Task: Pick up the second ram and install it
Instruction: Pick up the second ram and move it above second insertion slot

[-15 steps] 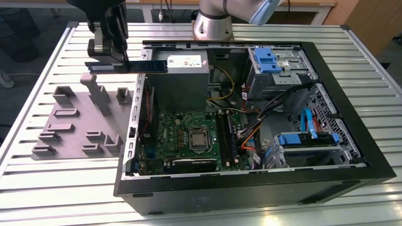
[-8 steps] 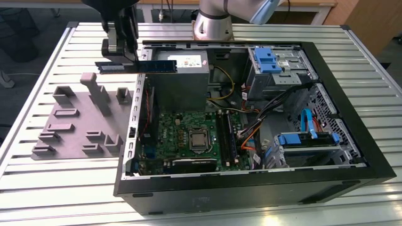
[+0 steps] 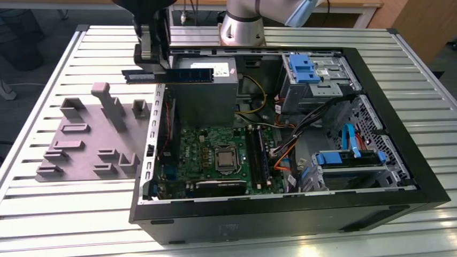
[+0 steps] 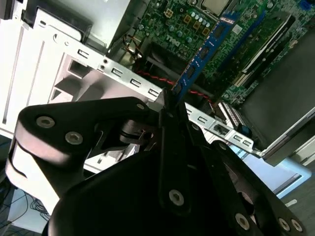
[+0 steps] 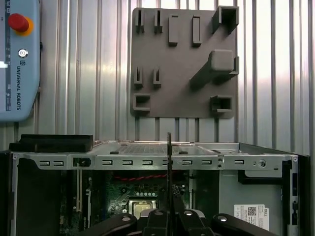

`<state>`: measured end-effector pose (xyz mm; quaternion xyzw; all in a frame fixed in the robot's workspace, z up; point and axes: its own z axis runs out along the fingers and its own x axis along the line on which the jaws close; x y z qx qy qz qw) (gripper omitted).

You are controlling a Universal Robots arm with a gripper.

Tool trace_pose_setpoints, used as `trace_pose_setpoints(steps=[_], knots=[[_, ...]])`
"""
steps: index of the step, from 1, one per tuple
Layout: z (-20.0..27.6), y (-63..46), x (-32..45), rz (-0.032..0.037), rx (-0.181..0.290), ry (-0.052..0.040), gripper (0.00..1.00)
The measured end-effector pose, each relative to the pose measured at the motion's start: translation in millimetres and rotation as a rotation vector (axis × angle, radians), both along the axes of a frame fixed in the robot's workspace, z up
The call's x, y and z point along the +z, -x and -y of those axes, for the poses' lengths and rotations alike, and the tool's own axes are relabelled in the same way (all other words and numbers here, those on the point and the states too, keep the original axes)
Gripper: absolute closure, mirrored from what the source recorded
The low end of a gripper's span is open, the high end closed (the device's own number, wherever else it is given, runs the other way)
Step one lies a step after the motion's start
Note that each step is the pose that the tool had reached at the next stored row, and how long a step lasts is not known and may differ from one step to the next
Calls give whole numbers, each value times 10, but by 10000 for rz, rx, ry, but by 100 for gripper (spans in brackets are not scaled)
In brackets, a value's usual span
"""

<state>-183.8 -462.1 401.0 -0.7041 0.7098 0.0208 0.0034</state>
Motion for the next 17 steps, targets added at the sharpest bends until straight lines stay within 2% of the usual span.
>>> trace_pose_setpoints(steps=[17], knots=[[0, -345, -2, 0, 0, 0, 86]])
